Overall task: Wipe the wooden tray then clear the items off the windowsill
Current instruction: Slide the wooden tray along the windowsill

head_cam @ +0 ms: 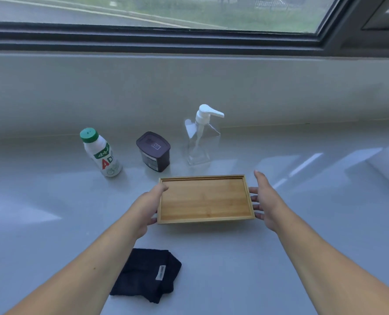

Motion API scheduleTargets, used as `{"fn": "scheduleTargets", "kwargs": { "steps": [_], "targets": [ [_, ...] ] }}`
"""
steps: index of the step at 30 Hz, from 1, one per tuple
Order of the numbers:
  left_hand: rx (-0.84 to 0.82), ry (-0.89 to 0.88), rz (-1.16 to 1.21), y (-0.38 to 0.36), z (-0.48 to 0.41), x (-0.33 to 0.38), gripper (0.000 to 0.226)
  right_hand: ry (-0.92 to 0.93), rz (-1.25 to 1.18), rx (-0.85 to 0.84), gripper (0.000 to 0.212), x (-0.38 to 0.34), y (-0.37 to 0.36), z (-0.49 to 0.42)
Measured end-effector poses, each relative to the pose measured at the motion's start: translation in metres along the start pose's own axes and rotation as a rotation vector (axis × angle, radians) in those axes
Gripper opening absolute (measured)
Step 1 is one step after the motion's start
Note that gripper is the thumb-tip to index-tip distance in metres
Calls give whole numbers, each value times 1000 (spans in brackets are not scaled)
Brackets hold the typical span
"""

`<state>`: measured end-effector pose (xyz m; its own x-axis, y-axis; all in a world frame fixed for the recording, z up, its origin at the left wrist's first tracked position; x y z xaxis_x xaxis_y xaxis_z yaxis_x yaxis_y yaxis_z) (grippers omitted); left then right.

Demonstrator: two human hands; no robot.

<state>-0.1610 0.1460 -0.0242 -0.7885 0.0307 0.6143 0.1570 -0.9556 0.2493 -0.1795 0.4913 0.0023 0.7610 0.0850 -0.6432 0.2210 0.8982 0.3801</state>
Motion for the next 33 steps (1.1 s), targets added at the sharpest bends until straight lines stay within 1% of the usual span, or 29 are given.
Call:
{"fn": "scheduleTargets", "kwargs": {
  "steps": [2,4,9,14,19,25,27,28,31,33],
  "targets": [
    [-24,-21,-14,-31,9,16,58,-3,-14,17,77,-4,29,-13],
    [-14,-39,-17,-59,13,32,57,-1,-26,17,76,-10,53,-28],
    [-6,-38,-39,-133,18,64,67,5,-46,20,78,-32,109,-74],
    [11,-28,-30,-200,17,96,63,18,-50,9,77,-64,156,-129],
    [39,-30,-14,-256,1,137,74,25,-41,-6,77,-96,183,-187],
    [123,-26,4,-289,-26,175,79,29,-28,-30,76,-131,180,-245],
    [156,-31,6,-297,-37,187,78,29,-10,-37,81,-144,175,-264],
    [172,-30,4,-300,-42,191,76,23,-1,-45,87,-149,172,-272],
    [188,-47,14,-310,-59,201,57,10,22,-63,108,-160,165,-293],
    [193,-48,19,-315,-68,205,52,28,28,-69,110,-167,163,-302]
  ]
}}
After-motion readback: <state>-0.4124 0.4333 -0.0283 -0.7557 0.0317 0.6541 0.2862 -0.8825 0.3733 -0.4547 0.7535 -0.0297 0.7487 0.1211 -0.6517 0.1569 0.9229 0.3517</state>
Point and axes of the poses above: each hand's wrist, its own z-axis away from the middle knuckle, its own y-axis out of the back of the hand, x = y × z, the point moved 8 cm from there along -z, towards the middle knuckle, and after that the axes turned 11 degrees about x, right-handed, at the moved point
